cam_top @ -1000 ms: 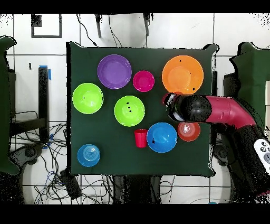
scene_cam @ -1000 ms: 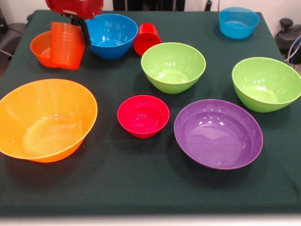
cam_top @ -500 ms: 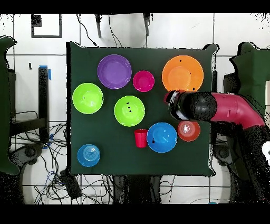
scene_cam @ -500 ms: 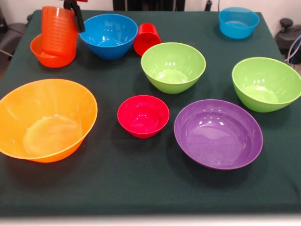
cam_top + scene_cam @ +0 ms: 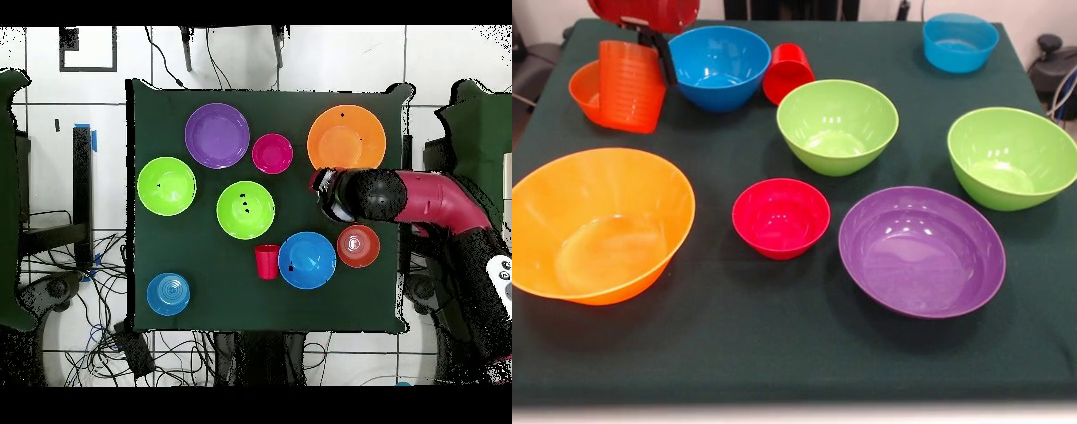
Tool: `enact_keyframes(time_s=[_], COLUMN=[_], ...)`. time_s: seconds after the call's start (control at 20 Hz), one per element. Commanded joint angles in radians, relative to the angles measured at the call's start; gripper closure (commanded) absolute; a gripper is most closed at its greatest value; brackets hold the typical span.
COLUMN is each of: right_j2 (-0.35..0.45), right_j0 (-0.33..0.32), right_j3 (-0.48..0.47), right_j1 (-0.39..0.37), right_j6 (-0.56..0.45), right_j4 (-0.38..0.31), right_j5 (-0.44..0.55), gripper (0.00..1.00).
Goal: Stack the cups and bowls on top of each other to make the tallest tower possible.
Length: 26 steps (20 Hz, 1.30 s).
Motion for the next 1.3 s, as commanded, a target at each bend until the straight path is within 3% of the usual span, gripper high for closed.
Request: enact_keyframes(time_s=[0.05,1.3], right_j2=[0.050,0.035], right_j0=[0.017,0.018], right_j3=[-0.105,-0.255], right_j1=[0.094,0.215], right_j6=[-0.363,-0.472], right_j4=[-0.075,-0.082], right_j5=[0.081,0.102], gripper=[1.00,1.00])
